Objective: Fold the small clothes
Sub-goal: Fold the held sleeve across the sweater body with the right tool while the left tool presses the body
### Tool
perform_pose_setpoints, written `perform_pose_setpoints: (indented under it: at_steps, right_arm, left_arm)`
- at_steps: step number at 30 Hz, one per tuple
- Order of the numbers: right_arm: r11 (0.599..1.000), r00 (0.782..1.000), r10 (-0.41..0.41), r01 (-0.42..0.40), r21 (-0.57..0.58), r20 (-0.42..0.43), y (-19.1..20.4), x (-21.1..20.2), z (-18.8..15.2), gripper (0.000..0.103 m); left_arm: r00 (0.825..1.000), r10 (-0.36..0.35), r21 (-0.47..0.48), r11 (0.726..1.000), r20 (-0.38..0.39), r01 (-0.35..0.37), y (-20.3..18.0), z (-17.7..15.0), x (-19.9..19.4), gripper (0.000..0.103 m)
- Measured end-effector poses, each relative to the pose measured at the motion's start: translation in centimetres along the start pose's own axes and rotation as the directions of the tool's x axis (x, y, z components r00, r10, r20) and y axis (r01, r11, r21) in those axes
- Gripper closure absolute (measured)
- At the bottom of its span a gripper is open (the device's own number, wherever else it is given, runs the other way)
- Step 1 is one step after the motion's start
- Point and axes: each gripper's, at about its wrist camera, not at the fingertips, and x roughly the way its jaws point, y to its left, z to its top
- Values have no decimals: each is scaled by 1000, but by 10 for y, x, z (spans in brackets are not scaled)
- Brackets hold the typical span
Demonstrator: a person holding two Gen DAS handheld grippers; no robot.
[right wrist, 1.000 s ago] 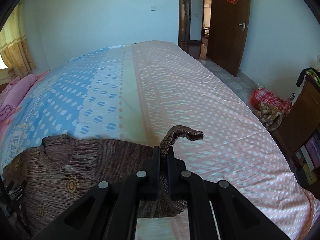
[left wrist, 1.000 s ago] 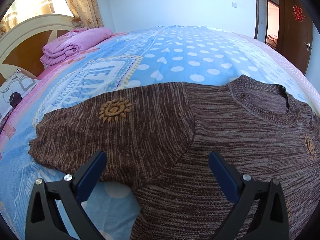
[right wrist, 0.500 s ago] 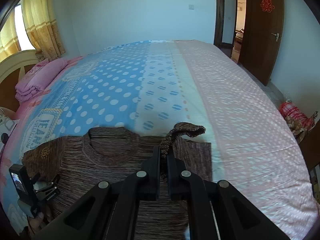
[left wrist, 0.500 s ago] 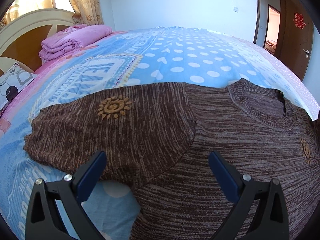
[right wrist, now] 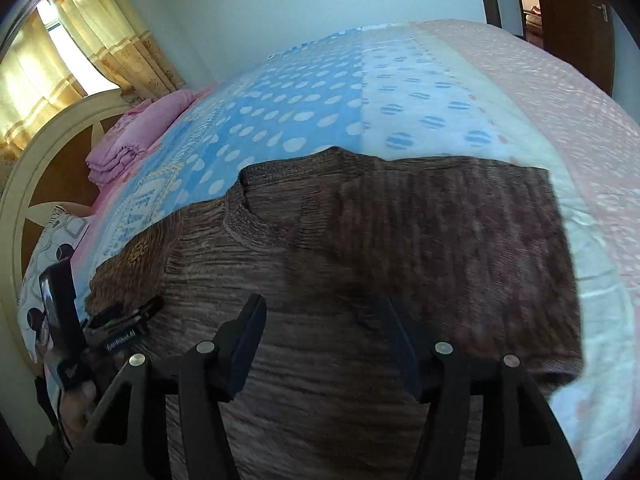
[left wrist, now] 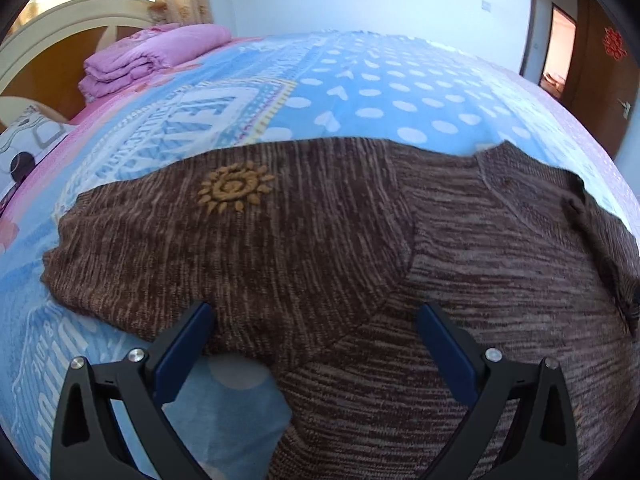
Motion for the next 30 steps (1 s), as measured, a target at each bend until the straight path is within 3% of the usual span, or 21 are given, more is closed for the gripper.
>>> perform_pose_setpoints:
  at_steps: [4,7,10,12,14,16,18,20,21,22,26,30]
  right_arm:
    - [991,989,-133,133,6,69,-55,-48,-20,42]
    - [964,956,-265,258,69,129,-96,-71,-38,42]
    - [957,946,-276,254,141,171,-118,-79,-54,41]
    - [957,940,-271,240,160,207,-124,-81,-68,36]
    - [955,940,-277,246,164,198,-126,-77,-77,35]
    - [960,956,-247,219,172,159,-130,-75,-78,35]
    - [962,954,-244,216,167,175,-129,-77,-78,35]
    - [963,955,-241,213,164,172,-129,-77,-79,35]
    - [963,954,-244,217,161,172,-128,-76,-79,35]
    - [963,954,-245,219,158,171,-127,-76,-79,35]
    - [962,954,-248,222,160,169,-126,-71,-78,34]
    - [959,953,-253,224,176,169,-128,-68,-78,34]
  left_arm:
    - [999,-52,78,996,12,51,-16,4,-27,0]
    - [990,-137,156,979,46,129,-49,14,-61,0]
    - [973,-231,221,951,31,218,-99,22,-76,0]
    - [968,-253,242,939,-1,246,-125,21,-71,0]
    - [961,-268,258,926,-68,277,-155,15,-55,10]
    - [965,-236,278,925,-114,259,-178,9,-35,31]
    - [966,-215,284,926,-145,249,-191,5,-18,44]
    - [959,-264,238,929,-106,282,-192,5,-15,52]
    - [946,-311,221,920,-94,324,-192,6,-15,80]
    - [931,-347,220,905,-113,364,-195,6,-14,97]
    - [934,-353,273,895,-46,352,-197,7,-39,99]
    - [919,-395,247,890,0,383,-177,14,-60,99]
